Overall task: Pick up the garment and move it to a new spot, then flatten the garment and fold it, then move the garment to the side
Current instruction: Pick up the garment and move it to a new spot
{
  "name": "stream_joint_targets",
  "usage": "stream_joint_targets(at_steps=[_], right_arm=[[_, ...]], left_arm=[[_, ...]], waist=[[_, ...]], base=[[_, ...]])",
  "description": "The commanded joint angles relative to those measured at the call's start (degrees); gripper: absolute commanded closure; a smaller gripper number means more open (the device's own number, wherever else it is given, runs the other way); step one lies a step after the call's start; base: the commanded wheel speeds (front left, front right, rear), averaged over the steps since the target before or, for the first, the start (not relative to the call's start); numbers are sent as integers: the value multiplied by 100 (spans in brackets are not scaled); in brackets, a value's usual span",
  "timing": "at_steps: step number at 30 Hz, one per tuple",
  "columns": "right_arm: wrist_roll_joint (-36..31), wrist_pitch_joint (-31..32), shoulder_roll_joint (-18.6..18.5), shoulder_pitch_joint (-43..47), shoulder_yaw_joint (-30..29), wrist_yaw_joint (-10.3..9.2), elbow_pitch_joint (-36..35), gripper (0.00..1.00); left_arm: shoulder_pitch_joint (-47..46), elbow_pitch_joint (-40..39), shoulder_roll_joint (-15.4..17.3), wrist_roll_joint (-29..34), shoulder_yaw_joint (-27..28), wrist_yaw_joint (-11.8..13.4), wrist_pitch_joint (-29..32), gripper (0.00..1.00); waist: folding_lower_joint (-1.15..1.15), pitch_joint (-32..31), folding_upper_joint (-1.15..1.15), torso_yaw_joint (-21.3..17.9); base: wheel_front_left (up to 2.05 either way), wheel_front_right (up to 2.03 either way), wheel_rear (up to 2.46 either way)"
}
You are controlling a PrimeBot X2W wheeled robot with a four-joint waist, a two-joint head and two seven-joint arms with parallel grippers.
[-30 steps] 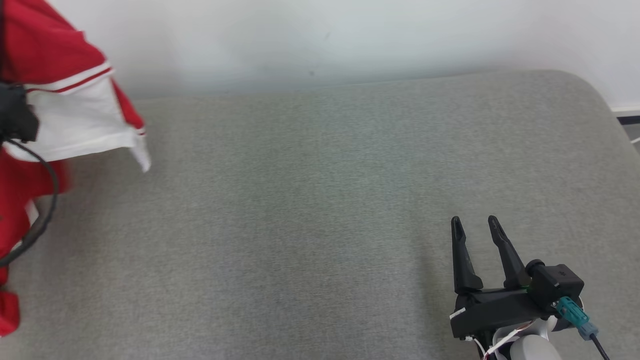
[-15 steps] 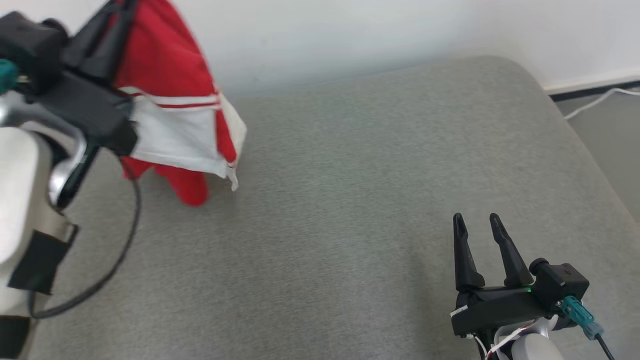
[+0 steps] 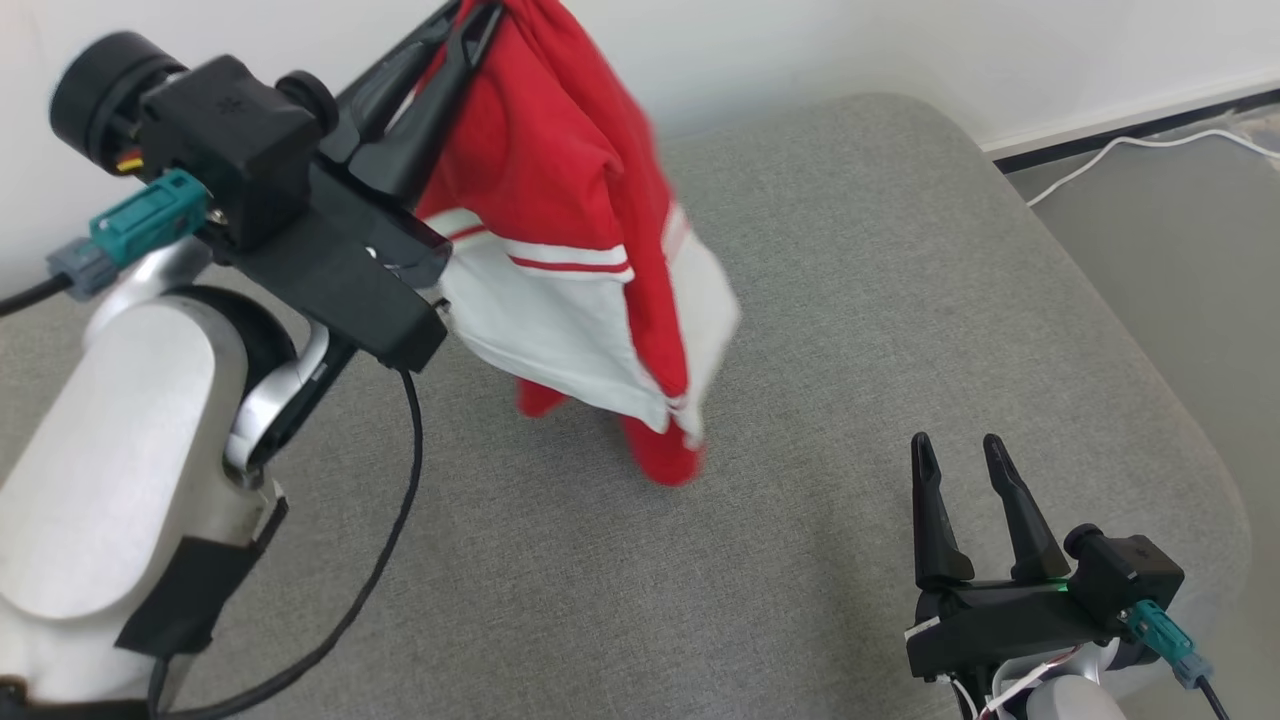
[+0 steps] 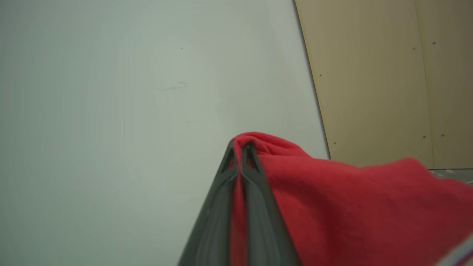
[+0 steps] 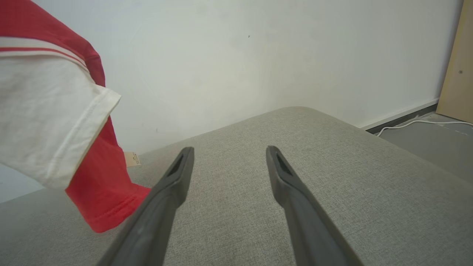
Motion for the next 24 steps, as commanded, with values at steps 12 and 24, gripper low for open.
stream_joint_targets(at_steps=[12,24], right_arm=[[-84,-8,-13,-27,-20,0,46,0],[-321,-7,-12,-46,-16,0,100,0]], left_arm=[[1795,409,75,-545,406,557,-517,100],[3198,1558,63,-813,765,835,-1548,100]], waist=[[0,40,0,244],[0,116,0,646]], base=[[0,0,0],[0,0,0]])
